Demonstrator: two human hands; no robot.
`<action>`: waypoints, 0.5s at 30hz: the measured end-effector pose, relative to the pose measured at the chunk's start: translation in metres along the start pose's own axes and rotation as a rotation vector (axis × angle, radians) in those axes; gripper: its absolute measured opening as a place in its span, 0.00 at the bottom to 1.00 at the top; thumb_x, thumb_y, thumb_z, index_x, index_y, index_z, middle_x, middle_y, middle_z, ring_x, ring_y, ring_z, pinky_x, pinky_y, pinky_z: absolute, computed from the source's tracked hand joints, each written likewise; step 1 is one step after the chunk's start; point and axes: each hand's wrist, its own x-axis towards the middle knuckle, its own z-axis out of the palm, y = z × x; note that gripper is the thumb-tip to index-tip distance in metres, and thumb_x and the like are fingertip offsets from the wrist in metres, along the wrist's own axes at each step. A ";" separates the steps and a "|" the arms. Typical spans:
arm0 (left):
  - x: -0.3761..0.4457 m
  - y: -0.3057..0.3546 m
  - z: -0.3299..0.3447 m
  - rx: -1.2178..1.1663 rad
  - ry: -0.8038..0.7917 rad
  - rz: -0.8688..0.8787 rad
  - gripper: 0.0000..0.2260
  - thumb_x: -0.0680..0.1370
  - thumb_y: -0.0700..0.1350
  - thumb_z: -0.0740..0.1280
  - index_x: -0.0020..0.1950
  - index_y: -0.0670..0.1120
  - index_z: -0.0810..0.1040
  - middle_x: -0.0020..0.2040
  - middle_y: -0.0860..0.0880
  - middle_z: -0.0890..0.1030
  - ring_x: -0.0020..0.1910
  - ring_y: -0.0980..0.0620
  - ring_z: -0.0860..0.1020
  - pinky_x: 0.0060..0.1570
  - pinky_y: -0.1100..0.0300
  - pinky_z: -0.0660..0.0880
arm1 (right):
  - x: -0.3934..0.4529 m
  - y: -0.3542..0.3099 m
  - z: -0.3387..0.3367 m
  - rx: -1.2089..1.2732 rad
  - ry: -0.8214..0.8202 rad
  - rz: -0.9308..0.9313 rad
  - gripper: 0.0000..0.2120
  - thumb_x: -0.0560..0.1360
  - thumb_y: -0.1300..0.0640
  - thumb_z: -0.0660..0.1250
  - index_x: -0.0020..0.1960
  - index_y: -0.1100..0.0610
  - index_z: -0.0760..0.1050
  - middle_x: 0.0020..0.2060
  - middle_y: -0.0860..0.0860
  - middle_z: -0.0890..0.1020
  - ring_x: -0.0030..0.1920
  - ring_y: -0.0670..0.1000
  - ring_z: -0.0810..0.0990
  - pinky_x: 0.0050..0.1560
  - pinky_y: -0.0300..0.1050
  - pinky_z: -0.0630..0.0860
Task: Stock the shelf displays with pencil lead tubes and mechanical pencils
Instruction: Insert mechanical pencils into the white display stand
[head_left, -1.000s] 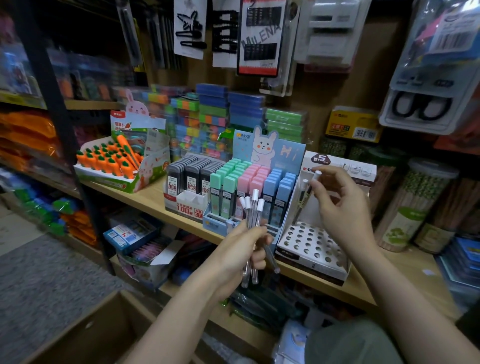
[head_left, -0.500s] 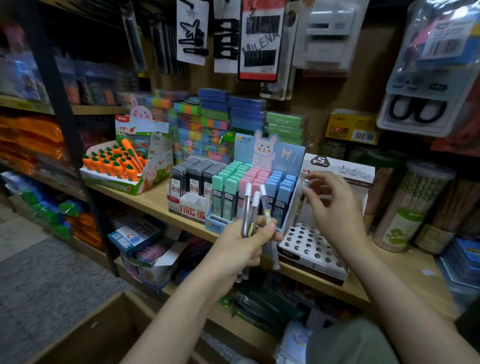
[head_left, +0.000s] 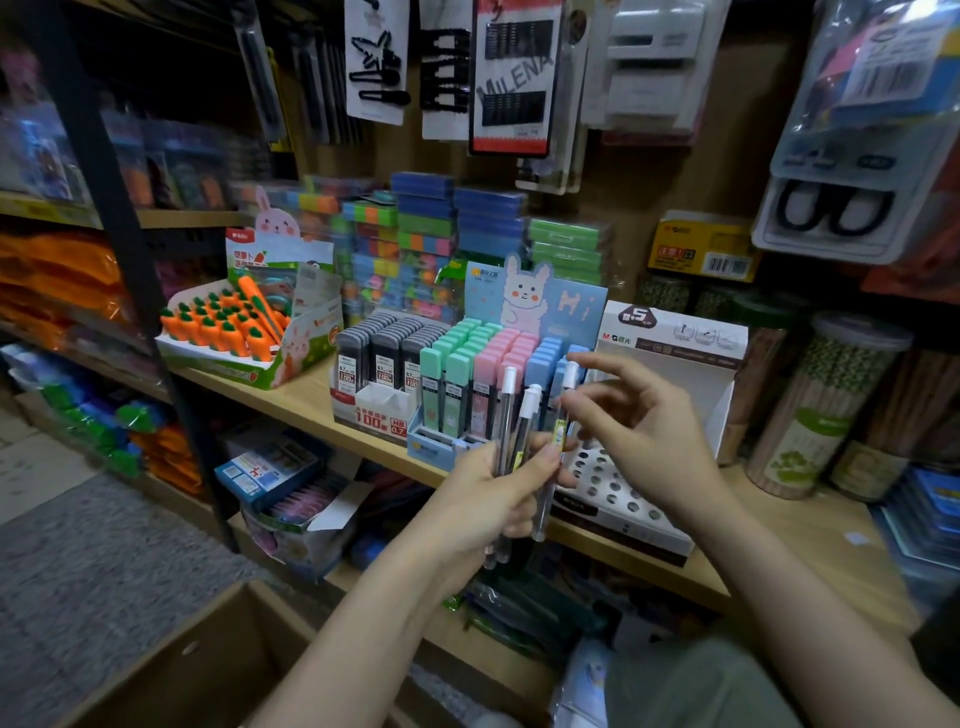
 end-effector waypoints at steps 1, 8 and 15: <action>0.000 0.000 0.000 0.003 -0.002 0.000 0.15 0.77 0.50 0.68 0.61 0.45 0.79 0.41 0.50 0.81 0.25 0.59 0.64 0.25 0.68 0.62 | 0.000 -0.001 0.000 0.053 -0.010 -0.007 0.15 0.74 0.63 0.71 0.59 0.53 0.78 0.40 0.55 0.85 0.42 0.50 0.84 0.44 0.38 0.79; -0.003 0.002 -0.010 -0.117 0.176 -0.120 0.12 0.83 0.44 0.59 0.66 0.44 0.71 0.39 0.48 0.69 0.27 0.56 0.61 0.25 0.65 0.58 | 0.003 -0.002 -0.029 -0.154 0.352 -0.279 0.15 0.75 0.62 0.71 0.58 0.49 0.74 0.45 0.49 0.83 0.45 0.48 0.85 0.48 0.42 0.82; -0.005 -0.006 -0.010 -0.043 0.158 -0.115 0.13 0.82 0.35 0.57 0.65 0.43 0.73 0.43 0.46 0.74 0.32 0.55 0.68 0.31 0.63 0.66 | 0.007 0.011 -0.029 -0.284 0.282 -0.192 0.13 0.76 0.60 0.70 0.58 0.49 0.75 0.46 0.47 0.82 0.46 0.44 0.84 0.50 0.45 0.82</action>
